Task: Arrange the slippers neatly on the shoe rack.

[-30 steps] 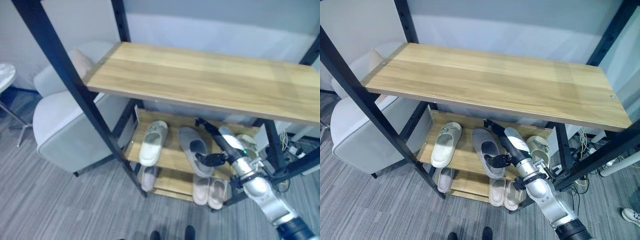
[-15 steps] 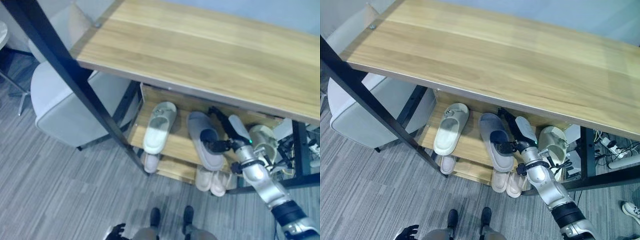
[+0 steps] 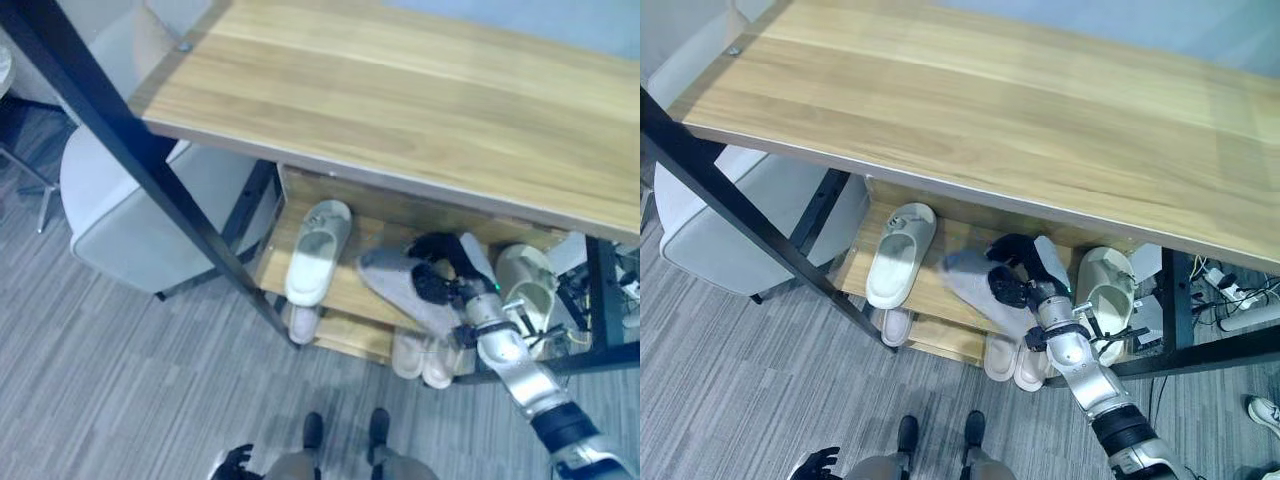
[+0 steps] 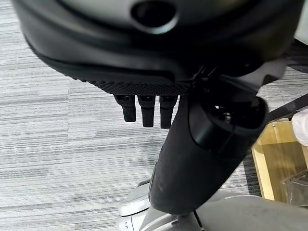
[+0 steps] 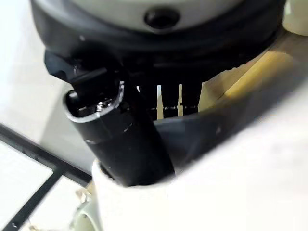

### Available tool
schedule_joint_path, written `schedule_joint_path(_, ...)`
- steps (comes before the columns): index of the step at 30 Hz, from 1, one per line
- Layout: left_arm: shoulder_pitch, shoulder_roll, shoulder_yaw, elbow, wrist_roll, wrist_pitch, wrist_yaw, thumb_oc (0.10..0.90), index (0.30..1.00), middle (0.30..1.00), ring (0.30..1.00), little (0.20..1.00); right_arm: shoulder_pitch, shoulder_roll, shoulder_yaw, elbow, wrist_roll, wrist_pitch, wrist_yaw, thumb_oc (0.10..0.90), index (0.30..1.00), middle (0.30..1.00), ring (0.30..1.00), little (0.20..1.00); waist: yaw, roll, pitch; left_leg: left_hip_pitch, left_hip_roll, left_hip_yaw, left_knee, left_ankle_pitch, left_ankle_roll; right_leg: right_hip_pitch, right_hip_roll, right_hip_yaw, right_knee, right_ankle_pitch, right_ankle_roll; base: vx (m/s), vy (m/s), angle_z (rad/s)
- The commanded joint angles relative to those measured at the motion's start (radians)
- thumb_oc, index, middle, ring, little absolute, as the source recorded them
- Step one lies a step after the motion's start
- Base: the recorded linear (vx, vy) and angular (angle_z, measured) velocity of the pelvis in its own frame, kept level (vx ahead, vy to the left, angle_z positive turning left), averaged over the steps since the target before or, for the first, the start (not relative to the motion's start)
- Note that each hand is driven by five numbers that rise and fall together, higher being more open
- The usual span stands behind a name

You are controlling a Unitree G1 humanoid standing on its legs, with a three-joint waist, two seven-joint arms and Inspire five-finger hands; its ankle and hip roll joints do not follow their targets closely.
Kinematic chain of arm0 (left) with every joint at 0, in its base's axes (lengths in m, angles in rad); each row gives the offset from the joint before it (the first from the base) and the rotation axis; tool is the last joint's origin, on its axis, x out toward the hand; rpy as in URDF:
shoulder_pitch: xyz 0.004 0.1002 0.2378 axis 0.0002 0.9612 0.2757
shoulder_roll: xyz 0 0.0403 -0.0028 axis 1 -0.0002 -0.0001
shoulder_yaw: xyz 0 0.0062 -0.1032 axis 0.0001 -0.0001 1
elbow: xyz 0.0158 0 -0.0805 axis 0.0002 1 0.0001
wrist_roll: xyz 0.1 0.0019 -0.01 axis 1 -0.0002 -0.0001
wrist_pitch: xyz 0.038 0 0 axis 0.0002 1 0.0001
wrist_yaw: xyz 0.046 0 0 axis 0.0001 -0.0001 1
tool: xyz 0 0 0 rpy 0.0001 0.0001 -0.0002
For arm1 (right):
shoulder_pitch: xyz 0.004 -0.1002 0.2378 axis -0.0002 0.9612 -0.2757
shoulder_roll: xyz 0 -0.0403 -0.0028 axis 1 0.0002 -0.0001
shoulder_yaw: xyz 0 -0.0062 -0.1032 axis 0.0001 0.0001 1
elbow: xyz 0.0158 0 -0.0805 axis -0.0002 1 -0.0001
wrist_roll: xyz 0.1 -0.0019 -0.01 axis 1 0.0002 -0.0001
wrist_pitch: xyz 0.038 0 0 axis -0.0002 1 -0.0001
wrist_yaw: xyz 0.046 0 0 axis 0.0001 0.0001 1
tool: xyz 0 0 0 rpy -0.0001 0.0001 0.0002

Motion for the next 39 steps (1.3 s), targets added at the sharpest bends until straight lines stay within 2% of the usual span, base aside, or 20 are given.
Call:
schedule_joint_path(1, -0.033, -0.041, -0.029, 0.061, -0.019, -0.016, 0.019, 0.800, 0.900, 0.900, 0.900, 0.900, -0.017, -0.005, -0.087, -0.079, 0.070, -0.084, -0.027, 0.400, 0.300, 0.300, 0.300, 0.300, -0.008, 0.016, -0.069, 0.002, 0.005, -0.058, -0.007, -0.065, -0.026, 0.097, -0.001, 0.018, 0.007, -0.182, 0.063, 0.00, -0.004, -0.06)
schedule_joint_path(5, -0.030, -0.049, -0.027, 0.071, -0.016, -0.013, 0.022, 0.800, 0.900, 0.900, 0.900, 0.900, 0.029, 0.021, -0.114, -0.118, 0.100, -0.103, -0.031, 0.400, 0.300, 0.300, 0.300, 0.300, -0.017, 0.020, -0.078, 0.014, 0.003, -0.050, -0.007, -0.068, -0.026, 0.108, -0.002, 0.023, 0.007, -0.181, 0.065, -0.01, -0.001, -0.01)
schedule_joint_path(8, -0.010, -0.058, -0.008, 0.085, 0.001, -0.009, 0.012, 0.800, 0.900, 0.900, 0.900, 0.900, 0.158, 0.044, -0.125, -0.263, 0.158, -0.133, 0.057, 0.400, 0.300, 0.300, 0.300, 0.300, -0.038, 0.020, -0.104, 0.045, 0.004, -0.039, -0.007, -0.082, -0.019, 0.129, -0.002, 0.036, 0.012, -0.183, 0.068, 0.00, 0.001, -0.01)
schedule_joint_path(11, 0.001, -0.061, 0.006, 0.089, 0.012, -0.011, 0.003, 0.800, 0.900, 0.900, 0.900, 0.900, 0.232, 0.039, -0.123, -0.355, 0.154, -0.144, 0.111, 0.400, 0.300, 0.300, 0.300, 0.300, -0.051, 0.022, -0.121, 0.071, 0.005, -0.035, -0.007, -0.090, -0.016, 0.146, -0.003, 0.047, 0.026, -0.195, 0.069, -0.02, 0.005, -0.16)
schedule_joint_path(13, 0.006, -0.061, 0.007, 0.088, 0.017, -0.012, 0.001, 0.800, 0.900, 0.900, 0.900, 0.900, 0.255, 0.045, -0.121, -0.375, 0.162, -0.144, 0.126, 0.400, 0.300, 0.300, 0.300, 0.300, -0.053, 0.023, -0.126, 0.080, 0.005, -0.033, -0.007, -0.091, -0.015, 0.151, -0.003, 0.050, 0.032, -0.197, 0.068, -0.02, 0.003, -0.14)
schedule_joint_path(16, 0.013, -0.064, 0.015, 0.097, 0.022, -0.013, -0.008, 0.800, 0.900, 0.900, 0.900, 0.900, 0.328, 0.072, -0.099, -0.427, 0.239, -0.148, 0.184, 0.400, 0.300, 0.300, 0.300, 0.300, -0.067, 0.026, -0.147, 0.106, 0.006, -0.021, -0.007, -0.095, -0.014, 0.163, -0.004, 0.060, 0.045, -0.202, 0.067, -0.02, 0.001, -0.10)
schedule_joint_path(19, 0.016, -0.064, 0.018, 0.096, 0.024, -0.013, -0.010, 0.800, 0.900, 0.900, 0.900, 0.900, 0.359, 0.082, -0.085, -0.438, 0.303, -0.145, 0.220, 0.400, 0.300, 0.300, 0.300, 0.300, -0.071, 0.028, -0.155, 0.115, 0.008, -0.016, -0.007, -0.095, -0.015, 0.165, -0.004, 0.064, 0.049, -0.202, 0.067, -0.04, -0.007, -0.14)
schedule_joint_path(20, 0.014, -0.064, 0.016, 0.096, 0.024, -0.013, -0.012, 0.800, 0.900, 0.900, 0.900, 0.900, 0.371, 0.094, -0.070, -0.429, 0.345, -0.141, 0.239, 0.400, 0.300, 0.300, 0.300, 0.300, -0.074, 0.028, -0.158, 0.116, 0.008, -0.013, -0.007, -0.093, -0.016, 0.166, -0.004, 0.066, 0.049, -0.202, 0.067, -0.05, -0.023, -0.16)
schedule_joint_path(21, 0.013, -0.061, 0.008, 0.093, 0.029, -0.016, -0.011, 0.800, 0.900, 0.900, 0.900, 0.900, 0.394, 0.116, -0.033, -0.402, 0.446, -0.135, 0.285, 0.400, 0.300, 0.300, 0.300, 0.300, -0.078, 0.029, -0.161, 0.117, 0.008, -0.012, -0.007, -0.089, -0.018, 0.166, -0.004, 0.063, 0.050, -0.201, 0.067, -0.09, -0.026, -0.09)
schedule_joint_path(27, 0.017, -0.053, -0.001, 0.082, 0.069, -0.036, -0.020, 0.800, 0.900, 0.900, 0.900, 0.900, 0.484, 0.051, -0.011, -0.366, 0.448, -0.117, 0.373, 0.400, 0.300, 0.300, 0.300, 0.300, -0.093, 0.037, -0.159, 0.109, 0.003, -0.002, -0.007, -0.086, -0.027, 0.169, -0.015, 0.039, 0.035, -0.188, 0.069, -0.06, 0.004, 0.05)
schedule_joint_path(33, 0.024, -0.060, -0.010, 0.087, 0.084, -0.037, -0.032, 0.800, 0.900, 0.900, 0.900, 0.900, 0.513, 0.041, -0.006, -0.317, 0.502, -0.097, 0.410, 0.400, 0.300, 0.300, 0.300, 0.300, -0.099, 0.045, -0.158, 0.118, 0.005, 0.018, -0.007, -0.088, -0.029, 0.173, -0.018, 0.043, 0.024, -0.176, 0.074, -0.02, 0.017, 0.04)
schedule_joint_path(39, 0.031, -0.062, -0.008, 0.095, 0.082, -0.036, -0.034, 0.800, 0.900, 0.900, 0.900, 0.900, 0.513, 0.050, 0.003, -0.309, 0.557, -0.095, 0.431, 0.400, 0.300, 0.300, 0.300, 0.300, -0.095, 0.037, -0.158, 0.122, 0.007, 0.032, -0.007, -0.089, -0.028, 0.172, -0.016, 0.046, 0.025, -0.171, 0.078, -0.01, 0.003, -0.01)
